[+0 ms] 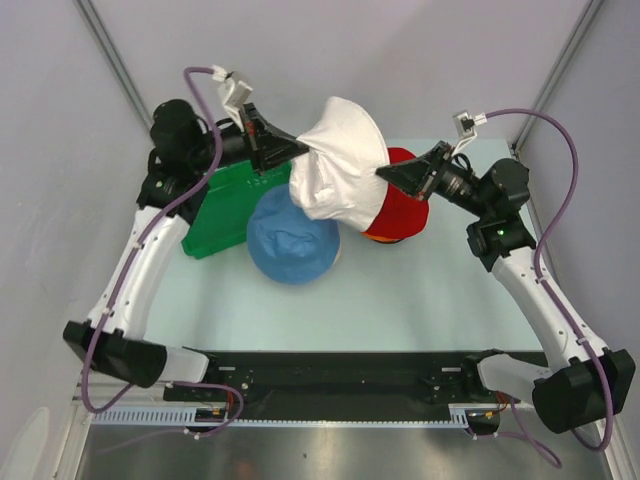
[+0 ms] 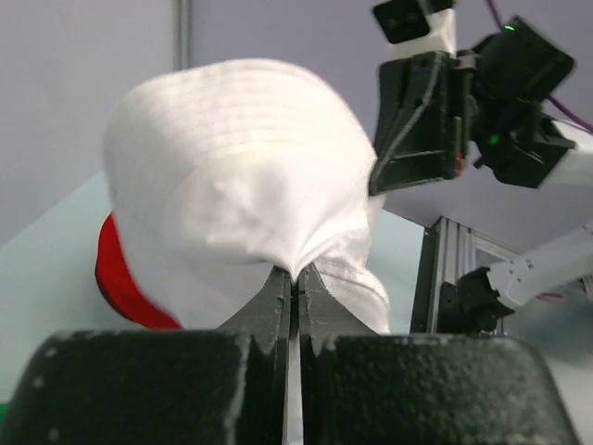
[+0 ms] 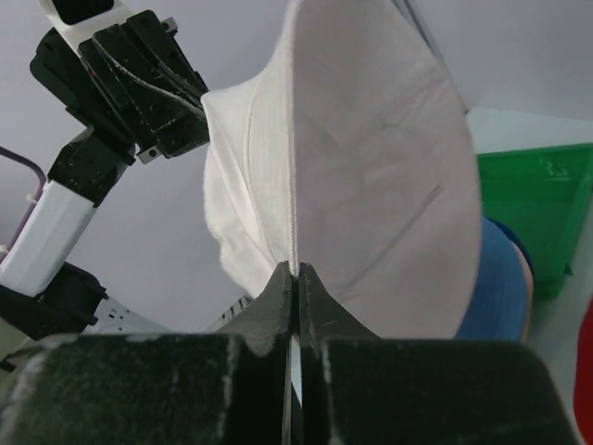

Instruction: Stack the hats

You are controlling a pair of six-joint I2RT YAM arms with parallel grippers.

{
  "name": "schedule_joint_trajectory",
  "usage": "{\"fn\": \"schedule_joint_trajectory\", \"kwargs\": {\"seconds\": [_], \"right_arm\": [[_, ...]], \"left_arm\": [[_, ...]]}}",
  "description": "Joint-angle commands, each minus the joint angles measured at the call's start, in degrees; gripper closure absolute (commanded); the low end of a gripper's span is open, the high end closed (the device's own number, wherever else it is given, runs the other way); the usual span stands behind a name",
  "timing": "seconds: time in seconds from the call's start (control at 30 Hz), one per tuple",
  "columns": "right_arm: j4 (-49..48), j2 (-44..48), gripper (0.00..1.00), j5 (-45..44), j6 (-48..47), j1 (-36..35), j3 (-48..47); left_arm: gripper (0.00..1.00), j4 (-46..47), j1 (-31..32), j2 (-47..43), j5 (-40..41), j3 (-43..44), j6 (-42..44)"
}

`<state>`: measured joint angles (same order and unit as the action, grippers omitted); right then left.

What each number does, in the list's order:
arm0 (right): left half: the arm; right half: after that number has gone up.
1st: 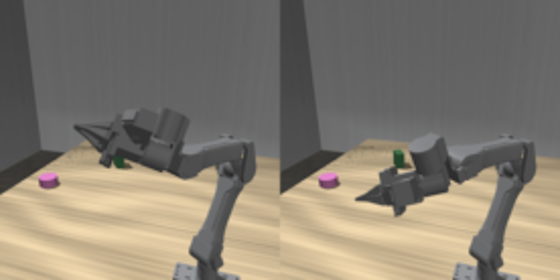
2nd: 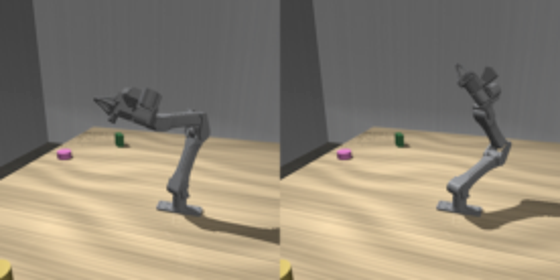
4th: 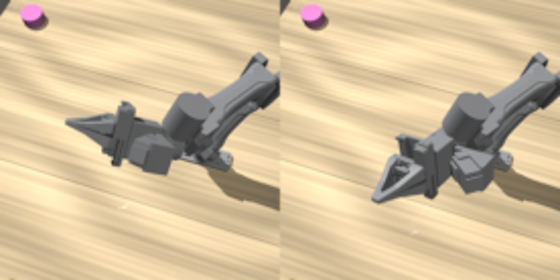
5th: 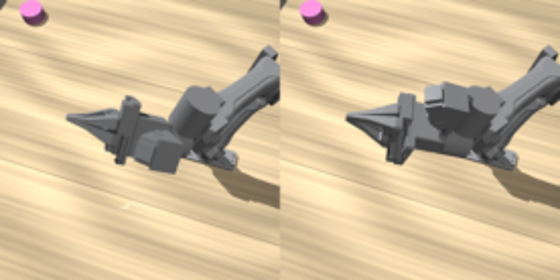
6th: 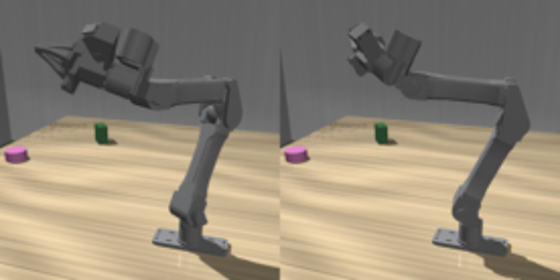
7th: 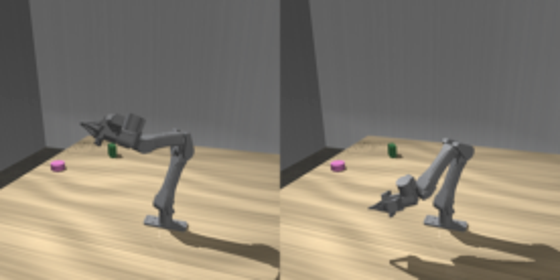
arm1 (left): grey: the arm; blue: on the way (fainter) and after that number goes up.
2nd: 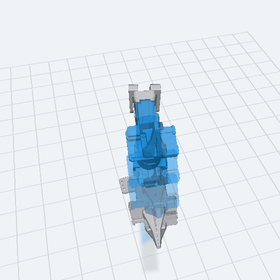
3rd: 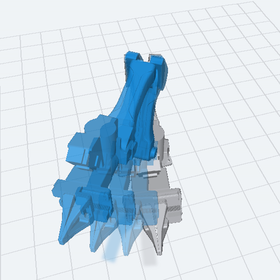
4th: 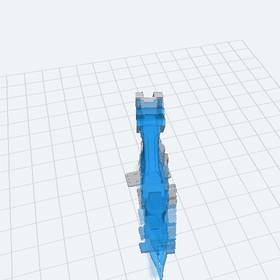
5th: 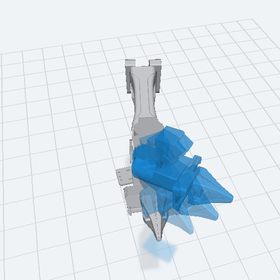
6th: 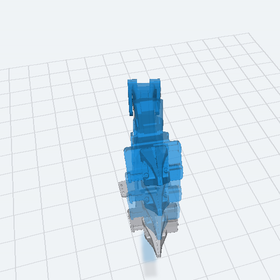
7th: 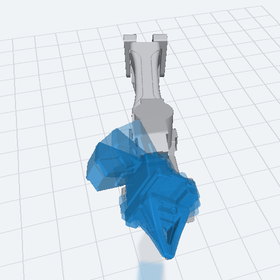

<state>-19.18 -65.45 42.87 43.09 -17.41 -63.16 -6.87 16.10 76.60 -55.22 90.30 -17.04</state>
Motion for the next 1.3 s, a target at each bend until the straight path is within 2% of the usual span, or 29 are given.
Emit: {"fn": "schedule_joint_trajectory", "kwargs": {"seconds": [0.0, 0.17, 0.33, 0.5, 0.7, 0.73, 0.8, 0.83, 0.93, 1.03, 1.27], "right_arm": [[-1.2, -0.5, 1.00, -0.9, 4.0, 5.0, 2.0], [-0.9, -3.4, 1.00, -1.6, 3.7, 8.4, 3.5], [-3.6, -5.8, 1.00, -1.6, 6.5, 12.2, 6.5], [-4.3, -8.1, 1.00, -3.1, 6.5, 14.9, 8.7], [-5.5, -8.8, 1.00, -6.0, 7.1, 19.1, 11.7], [-5.2, -8.9, 1.00, -7.0, 6.7, 19.7, 12.0], [-4.5, -9.3, 1.00, -9.9, 6.7, 20.3, 13.6], [-4.5, -9.8, 1.00, -11.9, 7.1, 20.6, 14.2], [-4.6, -11.4, 1.00, -15.5, 7.4, 21.5, 16.1], [-3.8, -12.6, 1.00, -18.1, 6.5, 21.6, 16.7], [-2.5, -15.9, 1.00, -21.7, 5.3, 22.2, 19.2]], "left_arm": [[1.00, -7.6, 0.4, 3.6, 13.5, 6.5, 3.9], [1.00, -10.7, 1.8, 9.4, 16.5, 10.7, 3.4], [1.00, -16.6, 4.0, 14.1, 23.1, 17.0, 4.0], [0.99, -15.1, 5.3, 17.2, 25.2, 19.5, 0.7], [1.00, -13.0, 8.1, 25.2, 26.6, 25.9, -1.0], [0.91, -12.0, 8.3, 26.1, 26.5, 26.2, -1.9], [0.65, -9.4, 8.9, 27.7, 26.3, 26.6, -2.5], [0.39, -9.1, 8.9, 28.2, 26.6, 26.8, -2.6], [0.17, -8.9, 9.0, 27.7, 28.6, 26.4, -2.3], [0.06, -7.1, 9.0, 25.9, 30.4, 22.9, -1.7], [0.04, -5.2, 9.0, 24.6, 31.4, 15.4, -1.7]]}}
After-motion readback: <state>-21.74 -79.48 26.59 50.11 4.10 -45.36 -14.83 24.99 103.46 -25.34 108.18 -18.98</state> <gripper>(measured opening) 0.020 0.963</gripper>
